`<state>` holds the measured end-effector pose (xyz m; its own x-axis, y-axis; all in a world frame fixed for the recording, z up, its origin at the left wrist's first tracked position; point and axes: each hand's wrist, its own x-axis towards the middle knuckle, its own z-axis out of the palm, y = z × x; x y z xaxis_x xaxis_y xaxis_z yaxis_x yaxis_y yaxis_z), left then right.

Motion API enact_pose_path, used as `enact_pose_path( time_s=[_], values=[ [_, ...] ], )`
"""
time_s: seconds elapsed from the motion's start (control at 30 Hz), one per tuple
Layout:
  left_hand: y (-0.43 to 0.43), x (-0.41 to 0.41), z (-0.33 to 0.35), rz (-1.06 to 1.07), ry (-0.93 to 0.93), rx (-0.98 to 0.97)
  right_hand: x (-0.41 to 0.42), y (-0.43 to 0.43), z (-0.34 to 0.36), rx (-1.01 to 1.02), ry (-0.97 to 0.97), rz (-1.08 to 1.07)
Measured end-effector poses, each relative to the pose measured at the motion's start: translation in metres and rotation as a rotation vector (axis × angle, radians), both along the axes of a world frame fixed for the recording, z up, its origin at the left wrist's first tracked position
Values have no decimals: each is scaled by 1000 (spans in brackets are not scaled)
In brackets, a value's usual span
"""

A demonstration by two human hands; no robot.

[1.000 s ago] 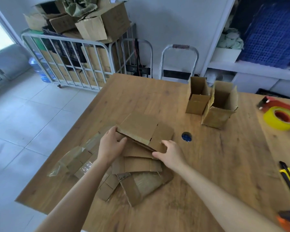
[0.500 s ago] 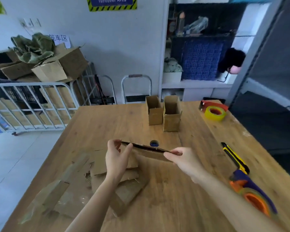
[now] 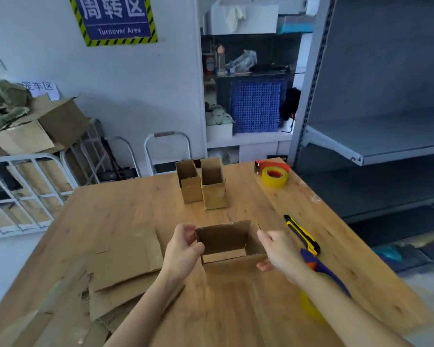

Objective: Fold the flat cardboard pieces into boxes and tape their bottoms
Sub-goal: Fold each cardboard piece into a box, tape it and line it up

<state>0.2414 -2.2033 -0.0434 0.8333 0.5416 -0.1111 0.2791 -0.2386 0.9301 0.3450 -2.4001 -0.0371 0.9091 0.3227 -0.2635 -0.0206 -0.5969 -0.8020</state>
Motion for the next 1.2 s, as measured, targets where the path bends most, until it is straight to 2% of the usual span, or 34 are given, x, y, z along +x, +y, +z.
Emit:
enact_pose_path(
  time_s=[0.2,0.4,0.6,0.77,0.93,1.03,1.2],
  values=[
    [-19,6,-13,-14,93,-34,16,-12,-16,-164,-62,92],
    [-29,13,-22,103,48,-5,30,-11,-25,-203,-111,166],
    [-34,19,-21,60,75,29,37,-4,-26,-296,-193,236],
    [-26,21,-22,-38,89,170,47,0,-29,-294,-212,167],
    [-7,27,-18,-247,209,366,60,2,-27,-303,-160,245],
    [-12,29,-18,-251,190,381,72,10,-18,-394,-273,268],
    [-20,27,-23,-180,71,357,82,20,-13,-362,-428,305]
  ],
)
